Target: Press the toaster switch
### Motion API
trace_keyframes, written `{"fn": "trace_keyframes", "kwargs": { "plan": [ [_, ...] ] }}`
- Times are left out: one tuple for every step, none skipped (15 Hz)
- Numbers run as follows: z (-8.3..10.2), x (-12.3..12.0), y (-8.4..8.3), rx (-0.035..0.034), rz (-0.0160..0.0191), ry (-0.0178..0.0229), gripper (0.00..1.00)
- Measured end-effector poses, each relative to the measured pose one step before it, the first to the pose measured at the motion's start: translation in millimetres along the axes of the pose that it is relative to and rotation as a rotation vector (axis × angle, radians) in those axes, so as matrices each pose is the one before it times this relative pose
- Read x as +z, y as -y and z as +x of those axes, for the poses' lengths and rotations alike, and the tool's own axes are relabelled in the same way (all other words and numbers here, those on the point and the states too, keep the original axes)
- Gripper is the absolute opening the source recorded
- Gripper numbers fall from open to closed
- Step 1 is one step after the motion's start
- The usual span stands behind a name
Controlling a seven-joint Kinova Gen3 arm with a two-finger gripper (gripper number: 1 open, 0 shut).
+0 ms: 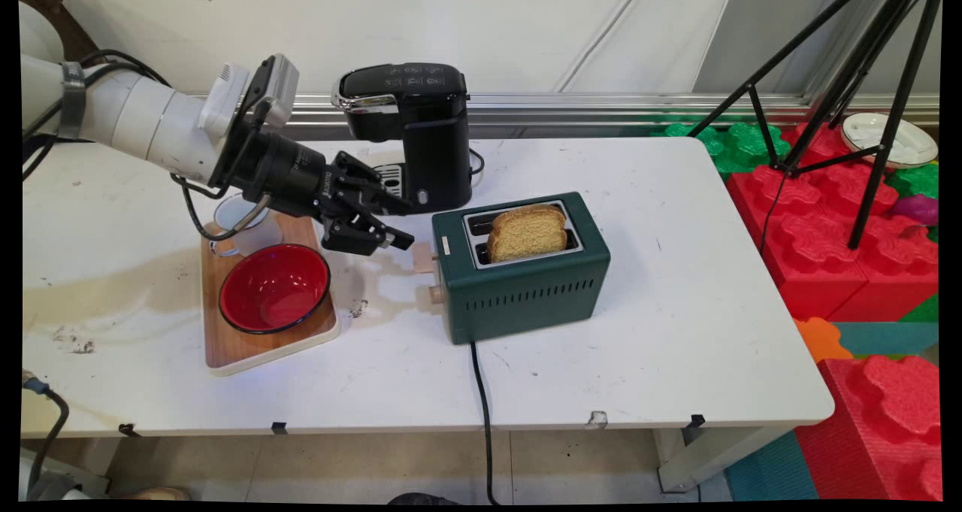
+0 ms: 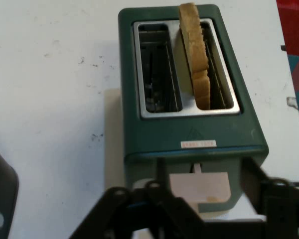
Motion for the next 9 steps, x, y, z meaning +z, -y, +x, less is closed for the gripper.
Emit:
{"fn": "trace_keyframes", "kwargs": {
  "plan": [
    [-2.10,-0.03,0.26,0.00058,-0.00383,0.00392,0.00],
    [-2.11,0.34,-0.28,0.00046,-0.00322,0.00340,0.00],
    [-1.96,0.54,-0.34,0.00043,-0.00281,0.00345,0.00],
    [-2.41,1.00,-0.61,-0.00100,-0.00340,0.00405,0.00],
    [-1.76,1.47,-0.42,-0.00054,-0.00328,0.00322,0.00],
    [-1.80,1.87,-0.45,-0.00079,-0.00296,0.00260,0.00],
    [-1.60,2.10,-0.33,-0.00198,-0.00213,0.00211,0.00],
    [-0.80,2.19,0.16,-0.00137,-0.00065,0.00077,0.00],
    [-0.59,2.67,0.41,-0.00152,-0.00016,0.00012,0.00]
  ]
}}
